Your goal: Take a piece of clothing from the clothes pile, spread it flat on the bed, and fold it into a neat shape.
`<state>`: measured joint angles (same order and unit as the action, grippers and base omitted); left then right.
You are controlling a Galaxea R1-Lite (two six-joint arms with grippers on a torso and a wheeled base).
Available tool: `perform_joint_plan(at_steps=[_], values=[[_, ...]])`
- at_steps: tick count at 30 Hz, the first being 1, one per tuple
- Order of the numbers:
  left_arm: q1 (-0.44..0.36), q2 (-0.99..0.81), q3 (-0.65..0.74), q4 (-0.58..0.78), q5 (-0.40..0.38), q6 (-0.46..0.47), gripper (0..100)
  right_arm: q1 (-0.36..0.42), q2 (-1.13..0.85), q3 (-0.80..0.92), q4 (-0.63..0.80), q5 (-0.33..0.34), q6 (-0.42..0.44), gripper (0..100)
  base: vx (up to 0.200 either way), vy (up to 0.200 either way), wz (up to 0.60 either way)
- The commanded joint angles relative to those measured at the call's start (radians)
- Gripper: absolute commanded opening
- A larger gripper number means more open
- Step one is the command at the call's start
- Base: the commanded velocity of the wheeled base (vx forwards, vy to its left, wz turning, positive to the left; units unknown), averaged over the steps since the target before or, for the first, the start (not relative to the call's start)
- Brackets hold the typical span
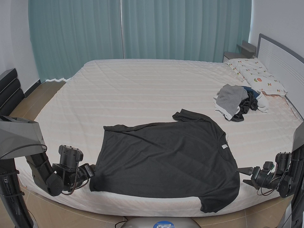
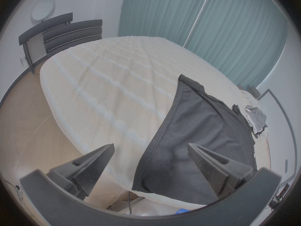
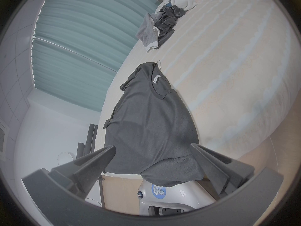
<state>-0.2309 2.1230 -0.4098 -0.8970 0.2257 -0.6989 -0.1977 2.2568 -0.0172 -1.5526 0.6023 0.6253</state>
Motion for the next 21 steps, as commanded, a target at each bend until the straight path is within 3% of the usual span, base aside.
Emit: perform_joint_plan(at_steps=[1,12,16,21], values=[[0.001,-0.029,-0.007,-0.002,0.000,-0.008,100,-0.002,-0.014,0.006,-0.009,-0.007,-0.003,100,0.000,0.000,0.00],[-0.010,-0.021,-0.037,-0.033,-0.005,-0.094,100,-0.002,-0.011,-0.026,-0.009,-0.049,0.005,100,0.000,0.000,0.00],[-0.016,-0.021,-0.049,-0.060,-0.009,-0.132,100,0.007,-0.017,-0.047,-0.008,-0.072,0.074,100,0.000,0.000,0.00],[-0.002,-0.008,-0.067,-0.062,-0.054,-0.180,100,0.012,-0.016,-0.046,-0.008,-0.072,0.080,100,0.200,0.000,0.00]])
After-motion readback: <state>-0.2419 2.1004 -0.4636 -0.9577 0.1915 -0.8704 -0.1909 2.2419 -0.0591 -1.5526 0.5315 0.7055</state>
